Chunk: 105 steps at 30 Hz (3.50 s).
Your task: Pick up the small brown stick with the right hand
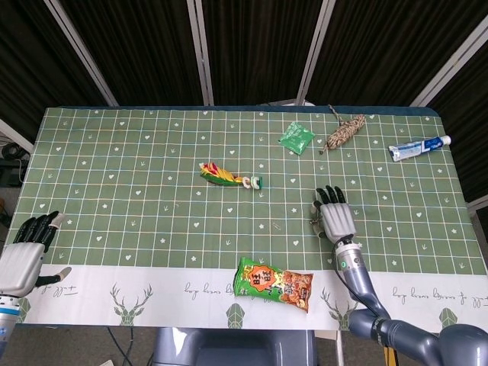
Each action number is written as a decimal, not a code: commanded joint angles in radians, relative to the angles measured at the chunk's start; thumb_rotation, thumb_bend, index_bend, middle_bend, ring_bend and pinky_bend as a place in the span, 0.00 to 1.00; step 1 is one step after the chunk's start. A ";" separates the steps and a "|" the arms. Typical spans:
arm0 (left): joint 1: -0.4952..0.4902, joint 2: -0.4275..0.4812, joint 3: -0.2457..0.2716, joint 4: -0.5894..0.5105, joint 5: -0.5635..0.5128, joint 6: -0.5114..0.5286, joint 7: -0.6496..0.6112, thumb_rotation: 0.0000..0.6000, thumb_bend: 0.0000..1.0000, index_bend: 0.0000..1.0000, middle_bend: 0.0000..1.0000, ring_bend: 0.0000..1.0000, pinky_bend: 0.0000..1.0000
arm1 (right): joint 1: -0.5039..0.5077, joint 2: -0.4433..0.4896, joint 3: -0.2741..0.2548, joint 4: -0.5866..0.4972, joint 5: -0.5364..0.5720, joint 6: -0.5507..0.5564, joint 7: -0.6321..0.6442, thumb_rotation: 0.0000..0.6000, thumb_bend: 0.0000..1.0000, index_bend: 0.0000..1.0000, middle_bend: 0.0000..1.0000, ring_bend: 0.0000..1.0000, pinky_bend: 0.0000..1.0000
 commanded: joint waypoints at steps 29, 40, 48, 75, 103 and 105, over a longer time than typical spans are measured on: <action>-0.002 0.004 -0.001 -0.007 -0.008 -0.008 -0.011 1.00 0.12 0.00 0.00 0.00 0.00 | 0.016 -0.024 -0.001 0.027 0.018 -0.029 -0.038 1.00 0.29 0.46 0.13 0.00 0.03; -0.002 0.004 -0.003 -0.010 -0.014 -0.010 -0.012 1.00 0.12 0.00 0.00 0.00 0.00 | 0.014 -0.030 -0.007 0.024 0.011 -0.024 -0.035 1.00 0.30 0.48 0.13 0.00 0.03; -0.002 0.005 -0.003 -0.013 -0.017 -0.012 -0.012 1.00 0.12 0.00 0.00 0.00 0.00 | 0.014 -0.037 -0.006 0.031 0.006 -0.018 -0.026 1.00 0.31 0.52 0.15 0.00 0.03; -0.003 0.006 -0.003 -0.014 -0.018 -0.014 -0.016 1.00 0.12 0.00 0.00 0.00 0.00 | 0.025 -0.021 0.025 -0.009 0.011 0.007 -0.048 1.00 0.31 0.60 0.19 0.00 0.03; 0.000 0.004 -0.002 -0.009 -0.007 -0.004 -0.016 1.00 0.12 0.00 0.00 0.00 0.00 | 0.043 0.074 0.192 -0.444 0.341 0.113 -0.200 1.00 0.32 0.61 0.19 0.00 0.03; 0.000 0.003 -0.002 -0.008 -0.006 -0.003 -0.016 1.00 0.12 0.00 0.00 0.00 0.00 | 0.045 0.076 0.191 -0.454 0.345 0.119 -0.204 1.00 0.32 0.61 0.19 0.00 0.03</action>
